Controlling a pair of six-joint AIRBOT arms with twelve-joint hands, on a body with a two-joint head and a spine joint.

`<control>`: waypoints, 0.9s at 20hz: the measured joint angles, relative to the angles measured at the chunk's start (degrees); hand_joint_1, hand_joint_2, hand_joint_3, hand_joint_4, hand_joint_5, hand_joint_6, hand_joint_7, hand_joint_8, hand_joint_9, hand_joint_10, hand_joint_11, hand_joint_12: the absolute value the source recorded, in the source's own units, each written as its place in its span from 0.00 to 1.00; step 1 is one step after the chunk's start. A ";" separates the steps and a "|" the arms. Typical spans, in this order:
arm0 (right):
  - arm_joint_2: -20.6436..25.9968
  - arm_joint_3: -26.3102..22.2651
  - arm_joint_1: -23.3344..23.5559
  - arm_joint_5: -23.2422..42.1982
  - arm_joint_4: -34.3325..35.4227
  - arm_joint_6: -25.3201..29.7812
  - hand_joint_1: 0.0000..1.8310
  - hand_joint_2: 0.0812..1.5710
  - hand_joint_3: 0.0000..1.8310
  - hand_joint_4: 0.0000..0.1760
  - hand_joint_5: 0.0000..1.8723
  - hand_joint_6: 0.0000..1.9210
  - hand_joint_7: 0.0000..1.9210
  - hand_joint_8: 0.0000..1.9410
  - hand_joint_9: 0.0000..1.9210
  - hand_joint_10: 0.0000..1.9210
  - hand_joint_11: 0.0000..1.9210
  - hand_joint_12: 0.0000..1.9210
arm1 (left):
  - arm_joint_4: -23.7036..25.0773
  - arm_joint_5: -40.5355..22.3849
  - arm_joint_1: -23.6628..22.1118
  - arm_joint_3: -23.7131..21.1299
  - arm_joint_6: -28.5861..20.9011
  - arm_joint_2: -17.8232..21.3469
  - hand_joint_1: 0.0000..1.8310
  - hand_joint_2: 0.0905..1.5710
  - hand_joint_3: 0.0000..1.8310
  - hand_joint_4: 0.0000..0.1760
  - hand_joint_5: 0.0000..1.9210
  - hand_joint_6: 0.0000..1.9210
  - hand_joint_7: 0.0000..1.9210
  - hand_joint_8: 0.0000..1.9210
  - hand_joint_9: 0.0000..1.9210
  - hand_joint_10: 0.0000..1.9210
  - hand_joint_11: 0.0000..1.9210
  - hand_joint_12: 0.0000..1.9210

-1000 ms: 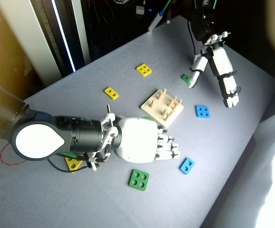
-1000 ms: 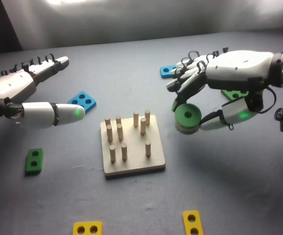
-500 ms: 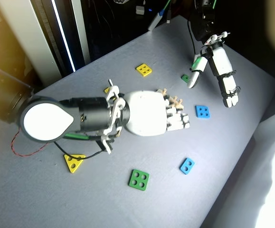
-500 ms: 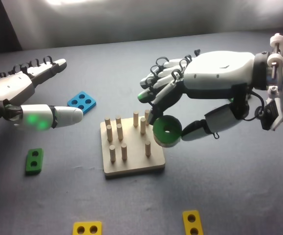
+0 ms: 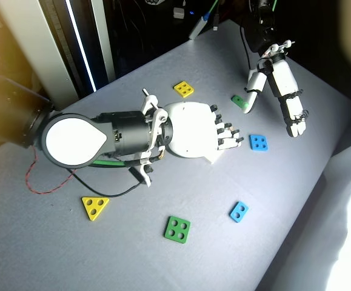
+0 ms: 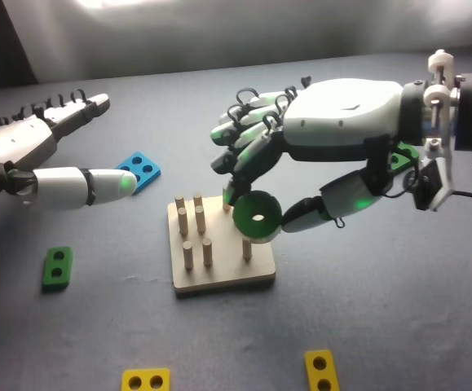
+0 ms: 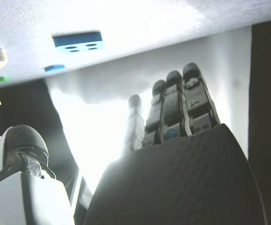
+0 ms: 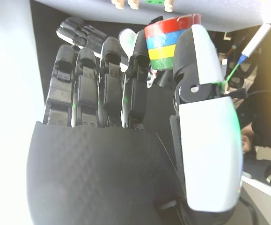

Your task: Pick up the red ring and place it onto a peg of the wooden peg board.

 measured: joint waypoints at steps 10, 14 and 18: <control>-1.88 0.74 0.28 -0.20 -0.92 -0.02 0.63 0.68 0.00 0.00 0.54 0.49 0.26 0.00 0.13 0.00 0.00 0.14 | 0.22 -0.11 -0.57 0.00 -0.04 0.00 0.18 0.59 0.00 0.92 0.00 0.00 0.00 0.00 0.00 0.00 0.00 0.00; -2.73 1.14 0.24 -0.42 -0.94 -0.02 0.62 0.68 0.00 0.00 0.54 0.50 0.26 0.00 0.12 0.00 0.00 0.17 | 0.35 -0.11 -0.68 0.00 -0.04 0.00 0.17 0.58 0.00 0.96 0.00 0.00 0.00 0.00 0.00 0.00 0.00 0.00; -2.99 1.73 -0.61 -0.90 -0.72 0.00 0.61 0.69 0.00 0.00 0.52 0.53 0.25 0.00 0.11 0.00 0.00 0.01 | 0.39 -0.11 -0.79 0.00 -0.04 0.00 0.18 0.59 0.00 1.00 0.00 0.00 0.00 0.00 0.00 0.00 0.00 0.00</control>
